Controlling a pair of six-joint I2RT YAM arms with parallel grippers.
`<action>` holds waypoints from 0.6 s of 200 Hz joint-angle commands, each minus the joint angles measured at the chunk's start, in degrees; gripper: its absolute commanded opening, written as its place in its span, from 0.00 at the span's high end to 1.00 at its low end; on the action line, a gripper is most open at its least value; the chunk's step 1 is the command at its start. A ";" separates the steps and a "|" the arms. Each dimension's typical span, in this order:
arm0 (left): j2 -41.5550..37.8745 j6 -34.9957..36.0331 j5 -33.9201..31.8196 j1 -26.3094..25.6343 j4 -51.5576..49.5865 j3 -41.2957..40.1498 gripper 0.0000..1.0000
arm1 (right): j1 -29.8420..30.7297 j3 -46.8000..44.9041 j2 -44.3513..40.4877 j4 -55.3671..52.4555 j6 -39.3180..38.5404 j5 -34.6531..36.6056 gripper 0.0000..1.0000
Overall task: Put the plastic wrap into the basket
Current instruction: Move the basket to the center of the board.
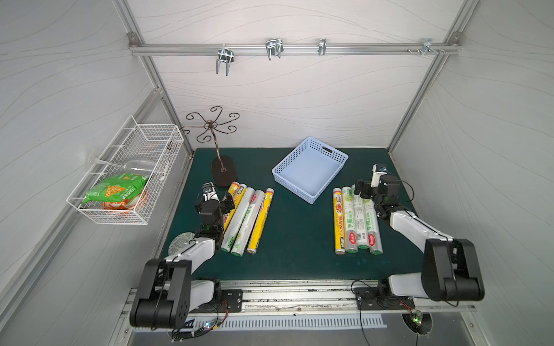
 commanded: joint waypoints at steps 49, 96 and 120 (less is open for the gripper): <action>-15.23 -12.62 0.12 -8.40 -36.70 17.22 0.00 | 0.00 22.47 3.09 -39.89 20.81 -24.01 0.01; -17.05 -22.29 7.62 -8.35 -57.03 26.73 0.00 | 6.42 30.20 8.82 -47.93 19.66 -23.64 0.01; -17.83 -22.62 16.10 -8.16 -62.94 29.41 0.00 | 9.69 33.25 13.08 -48.76 20.14 -22.78 0.04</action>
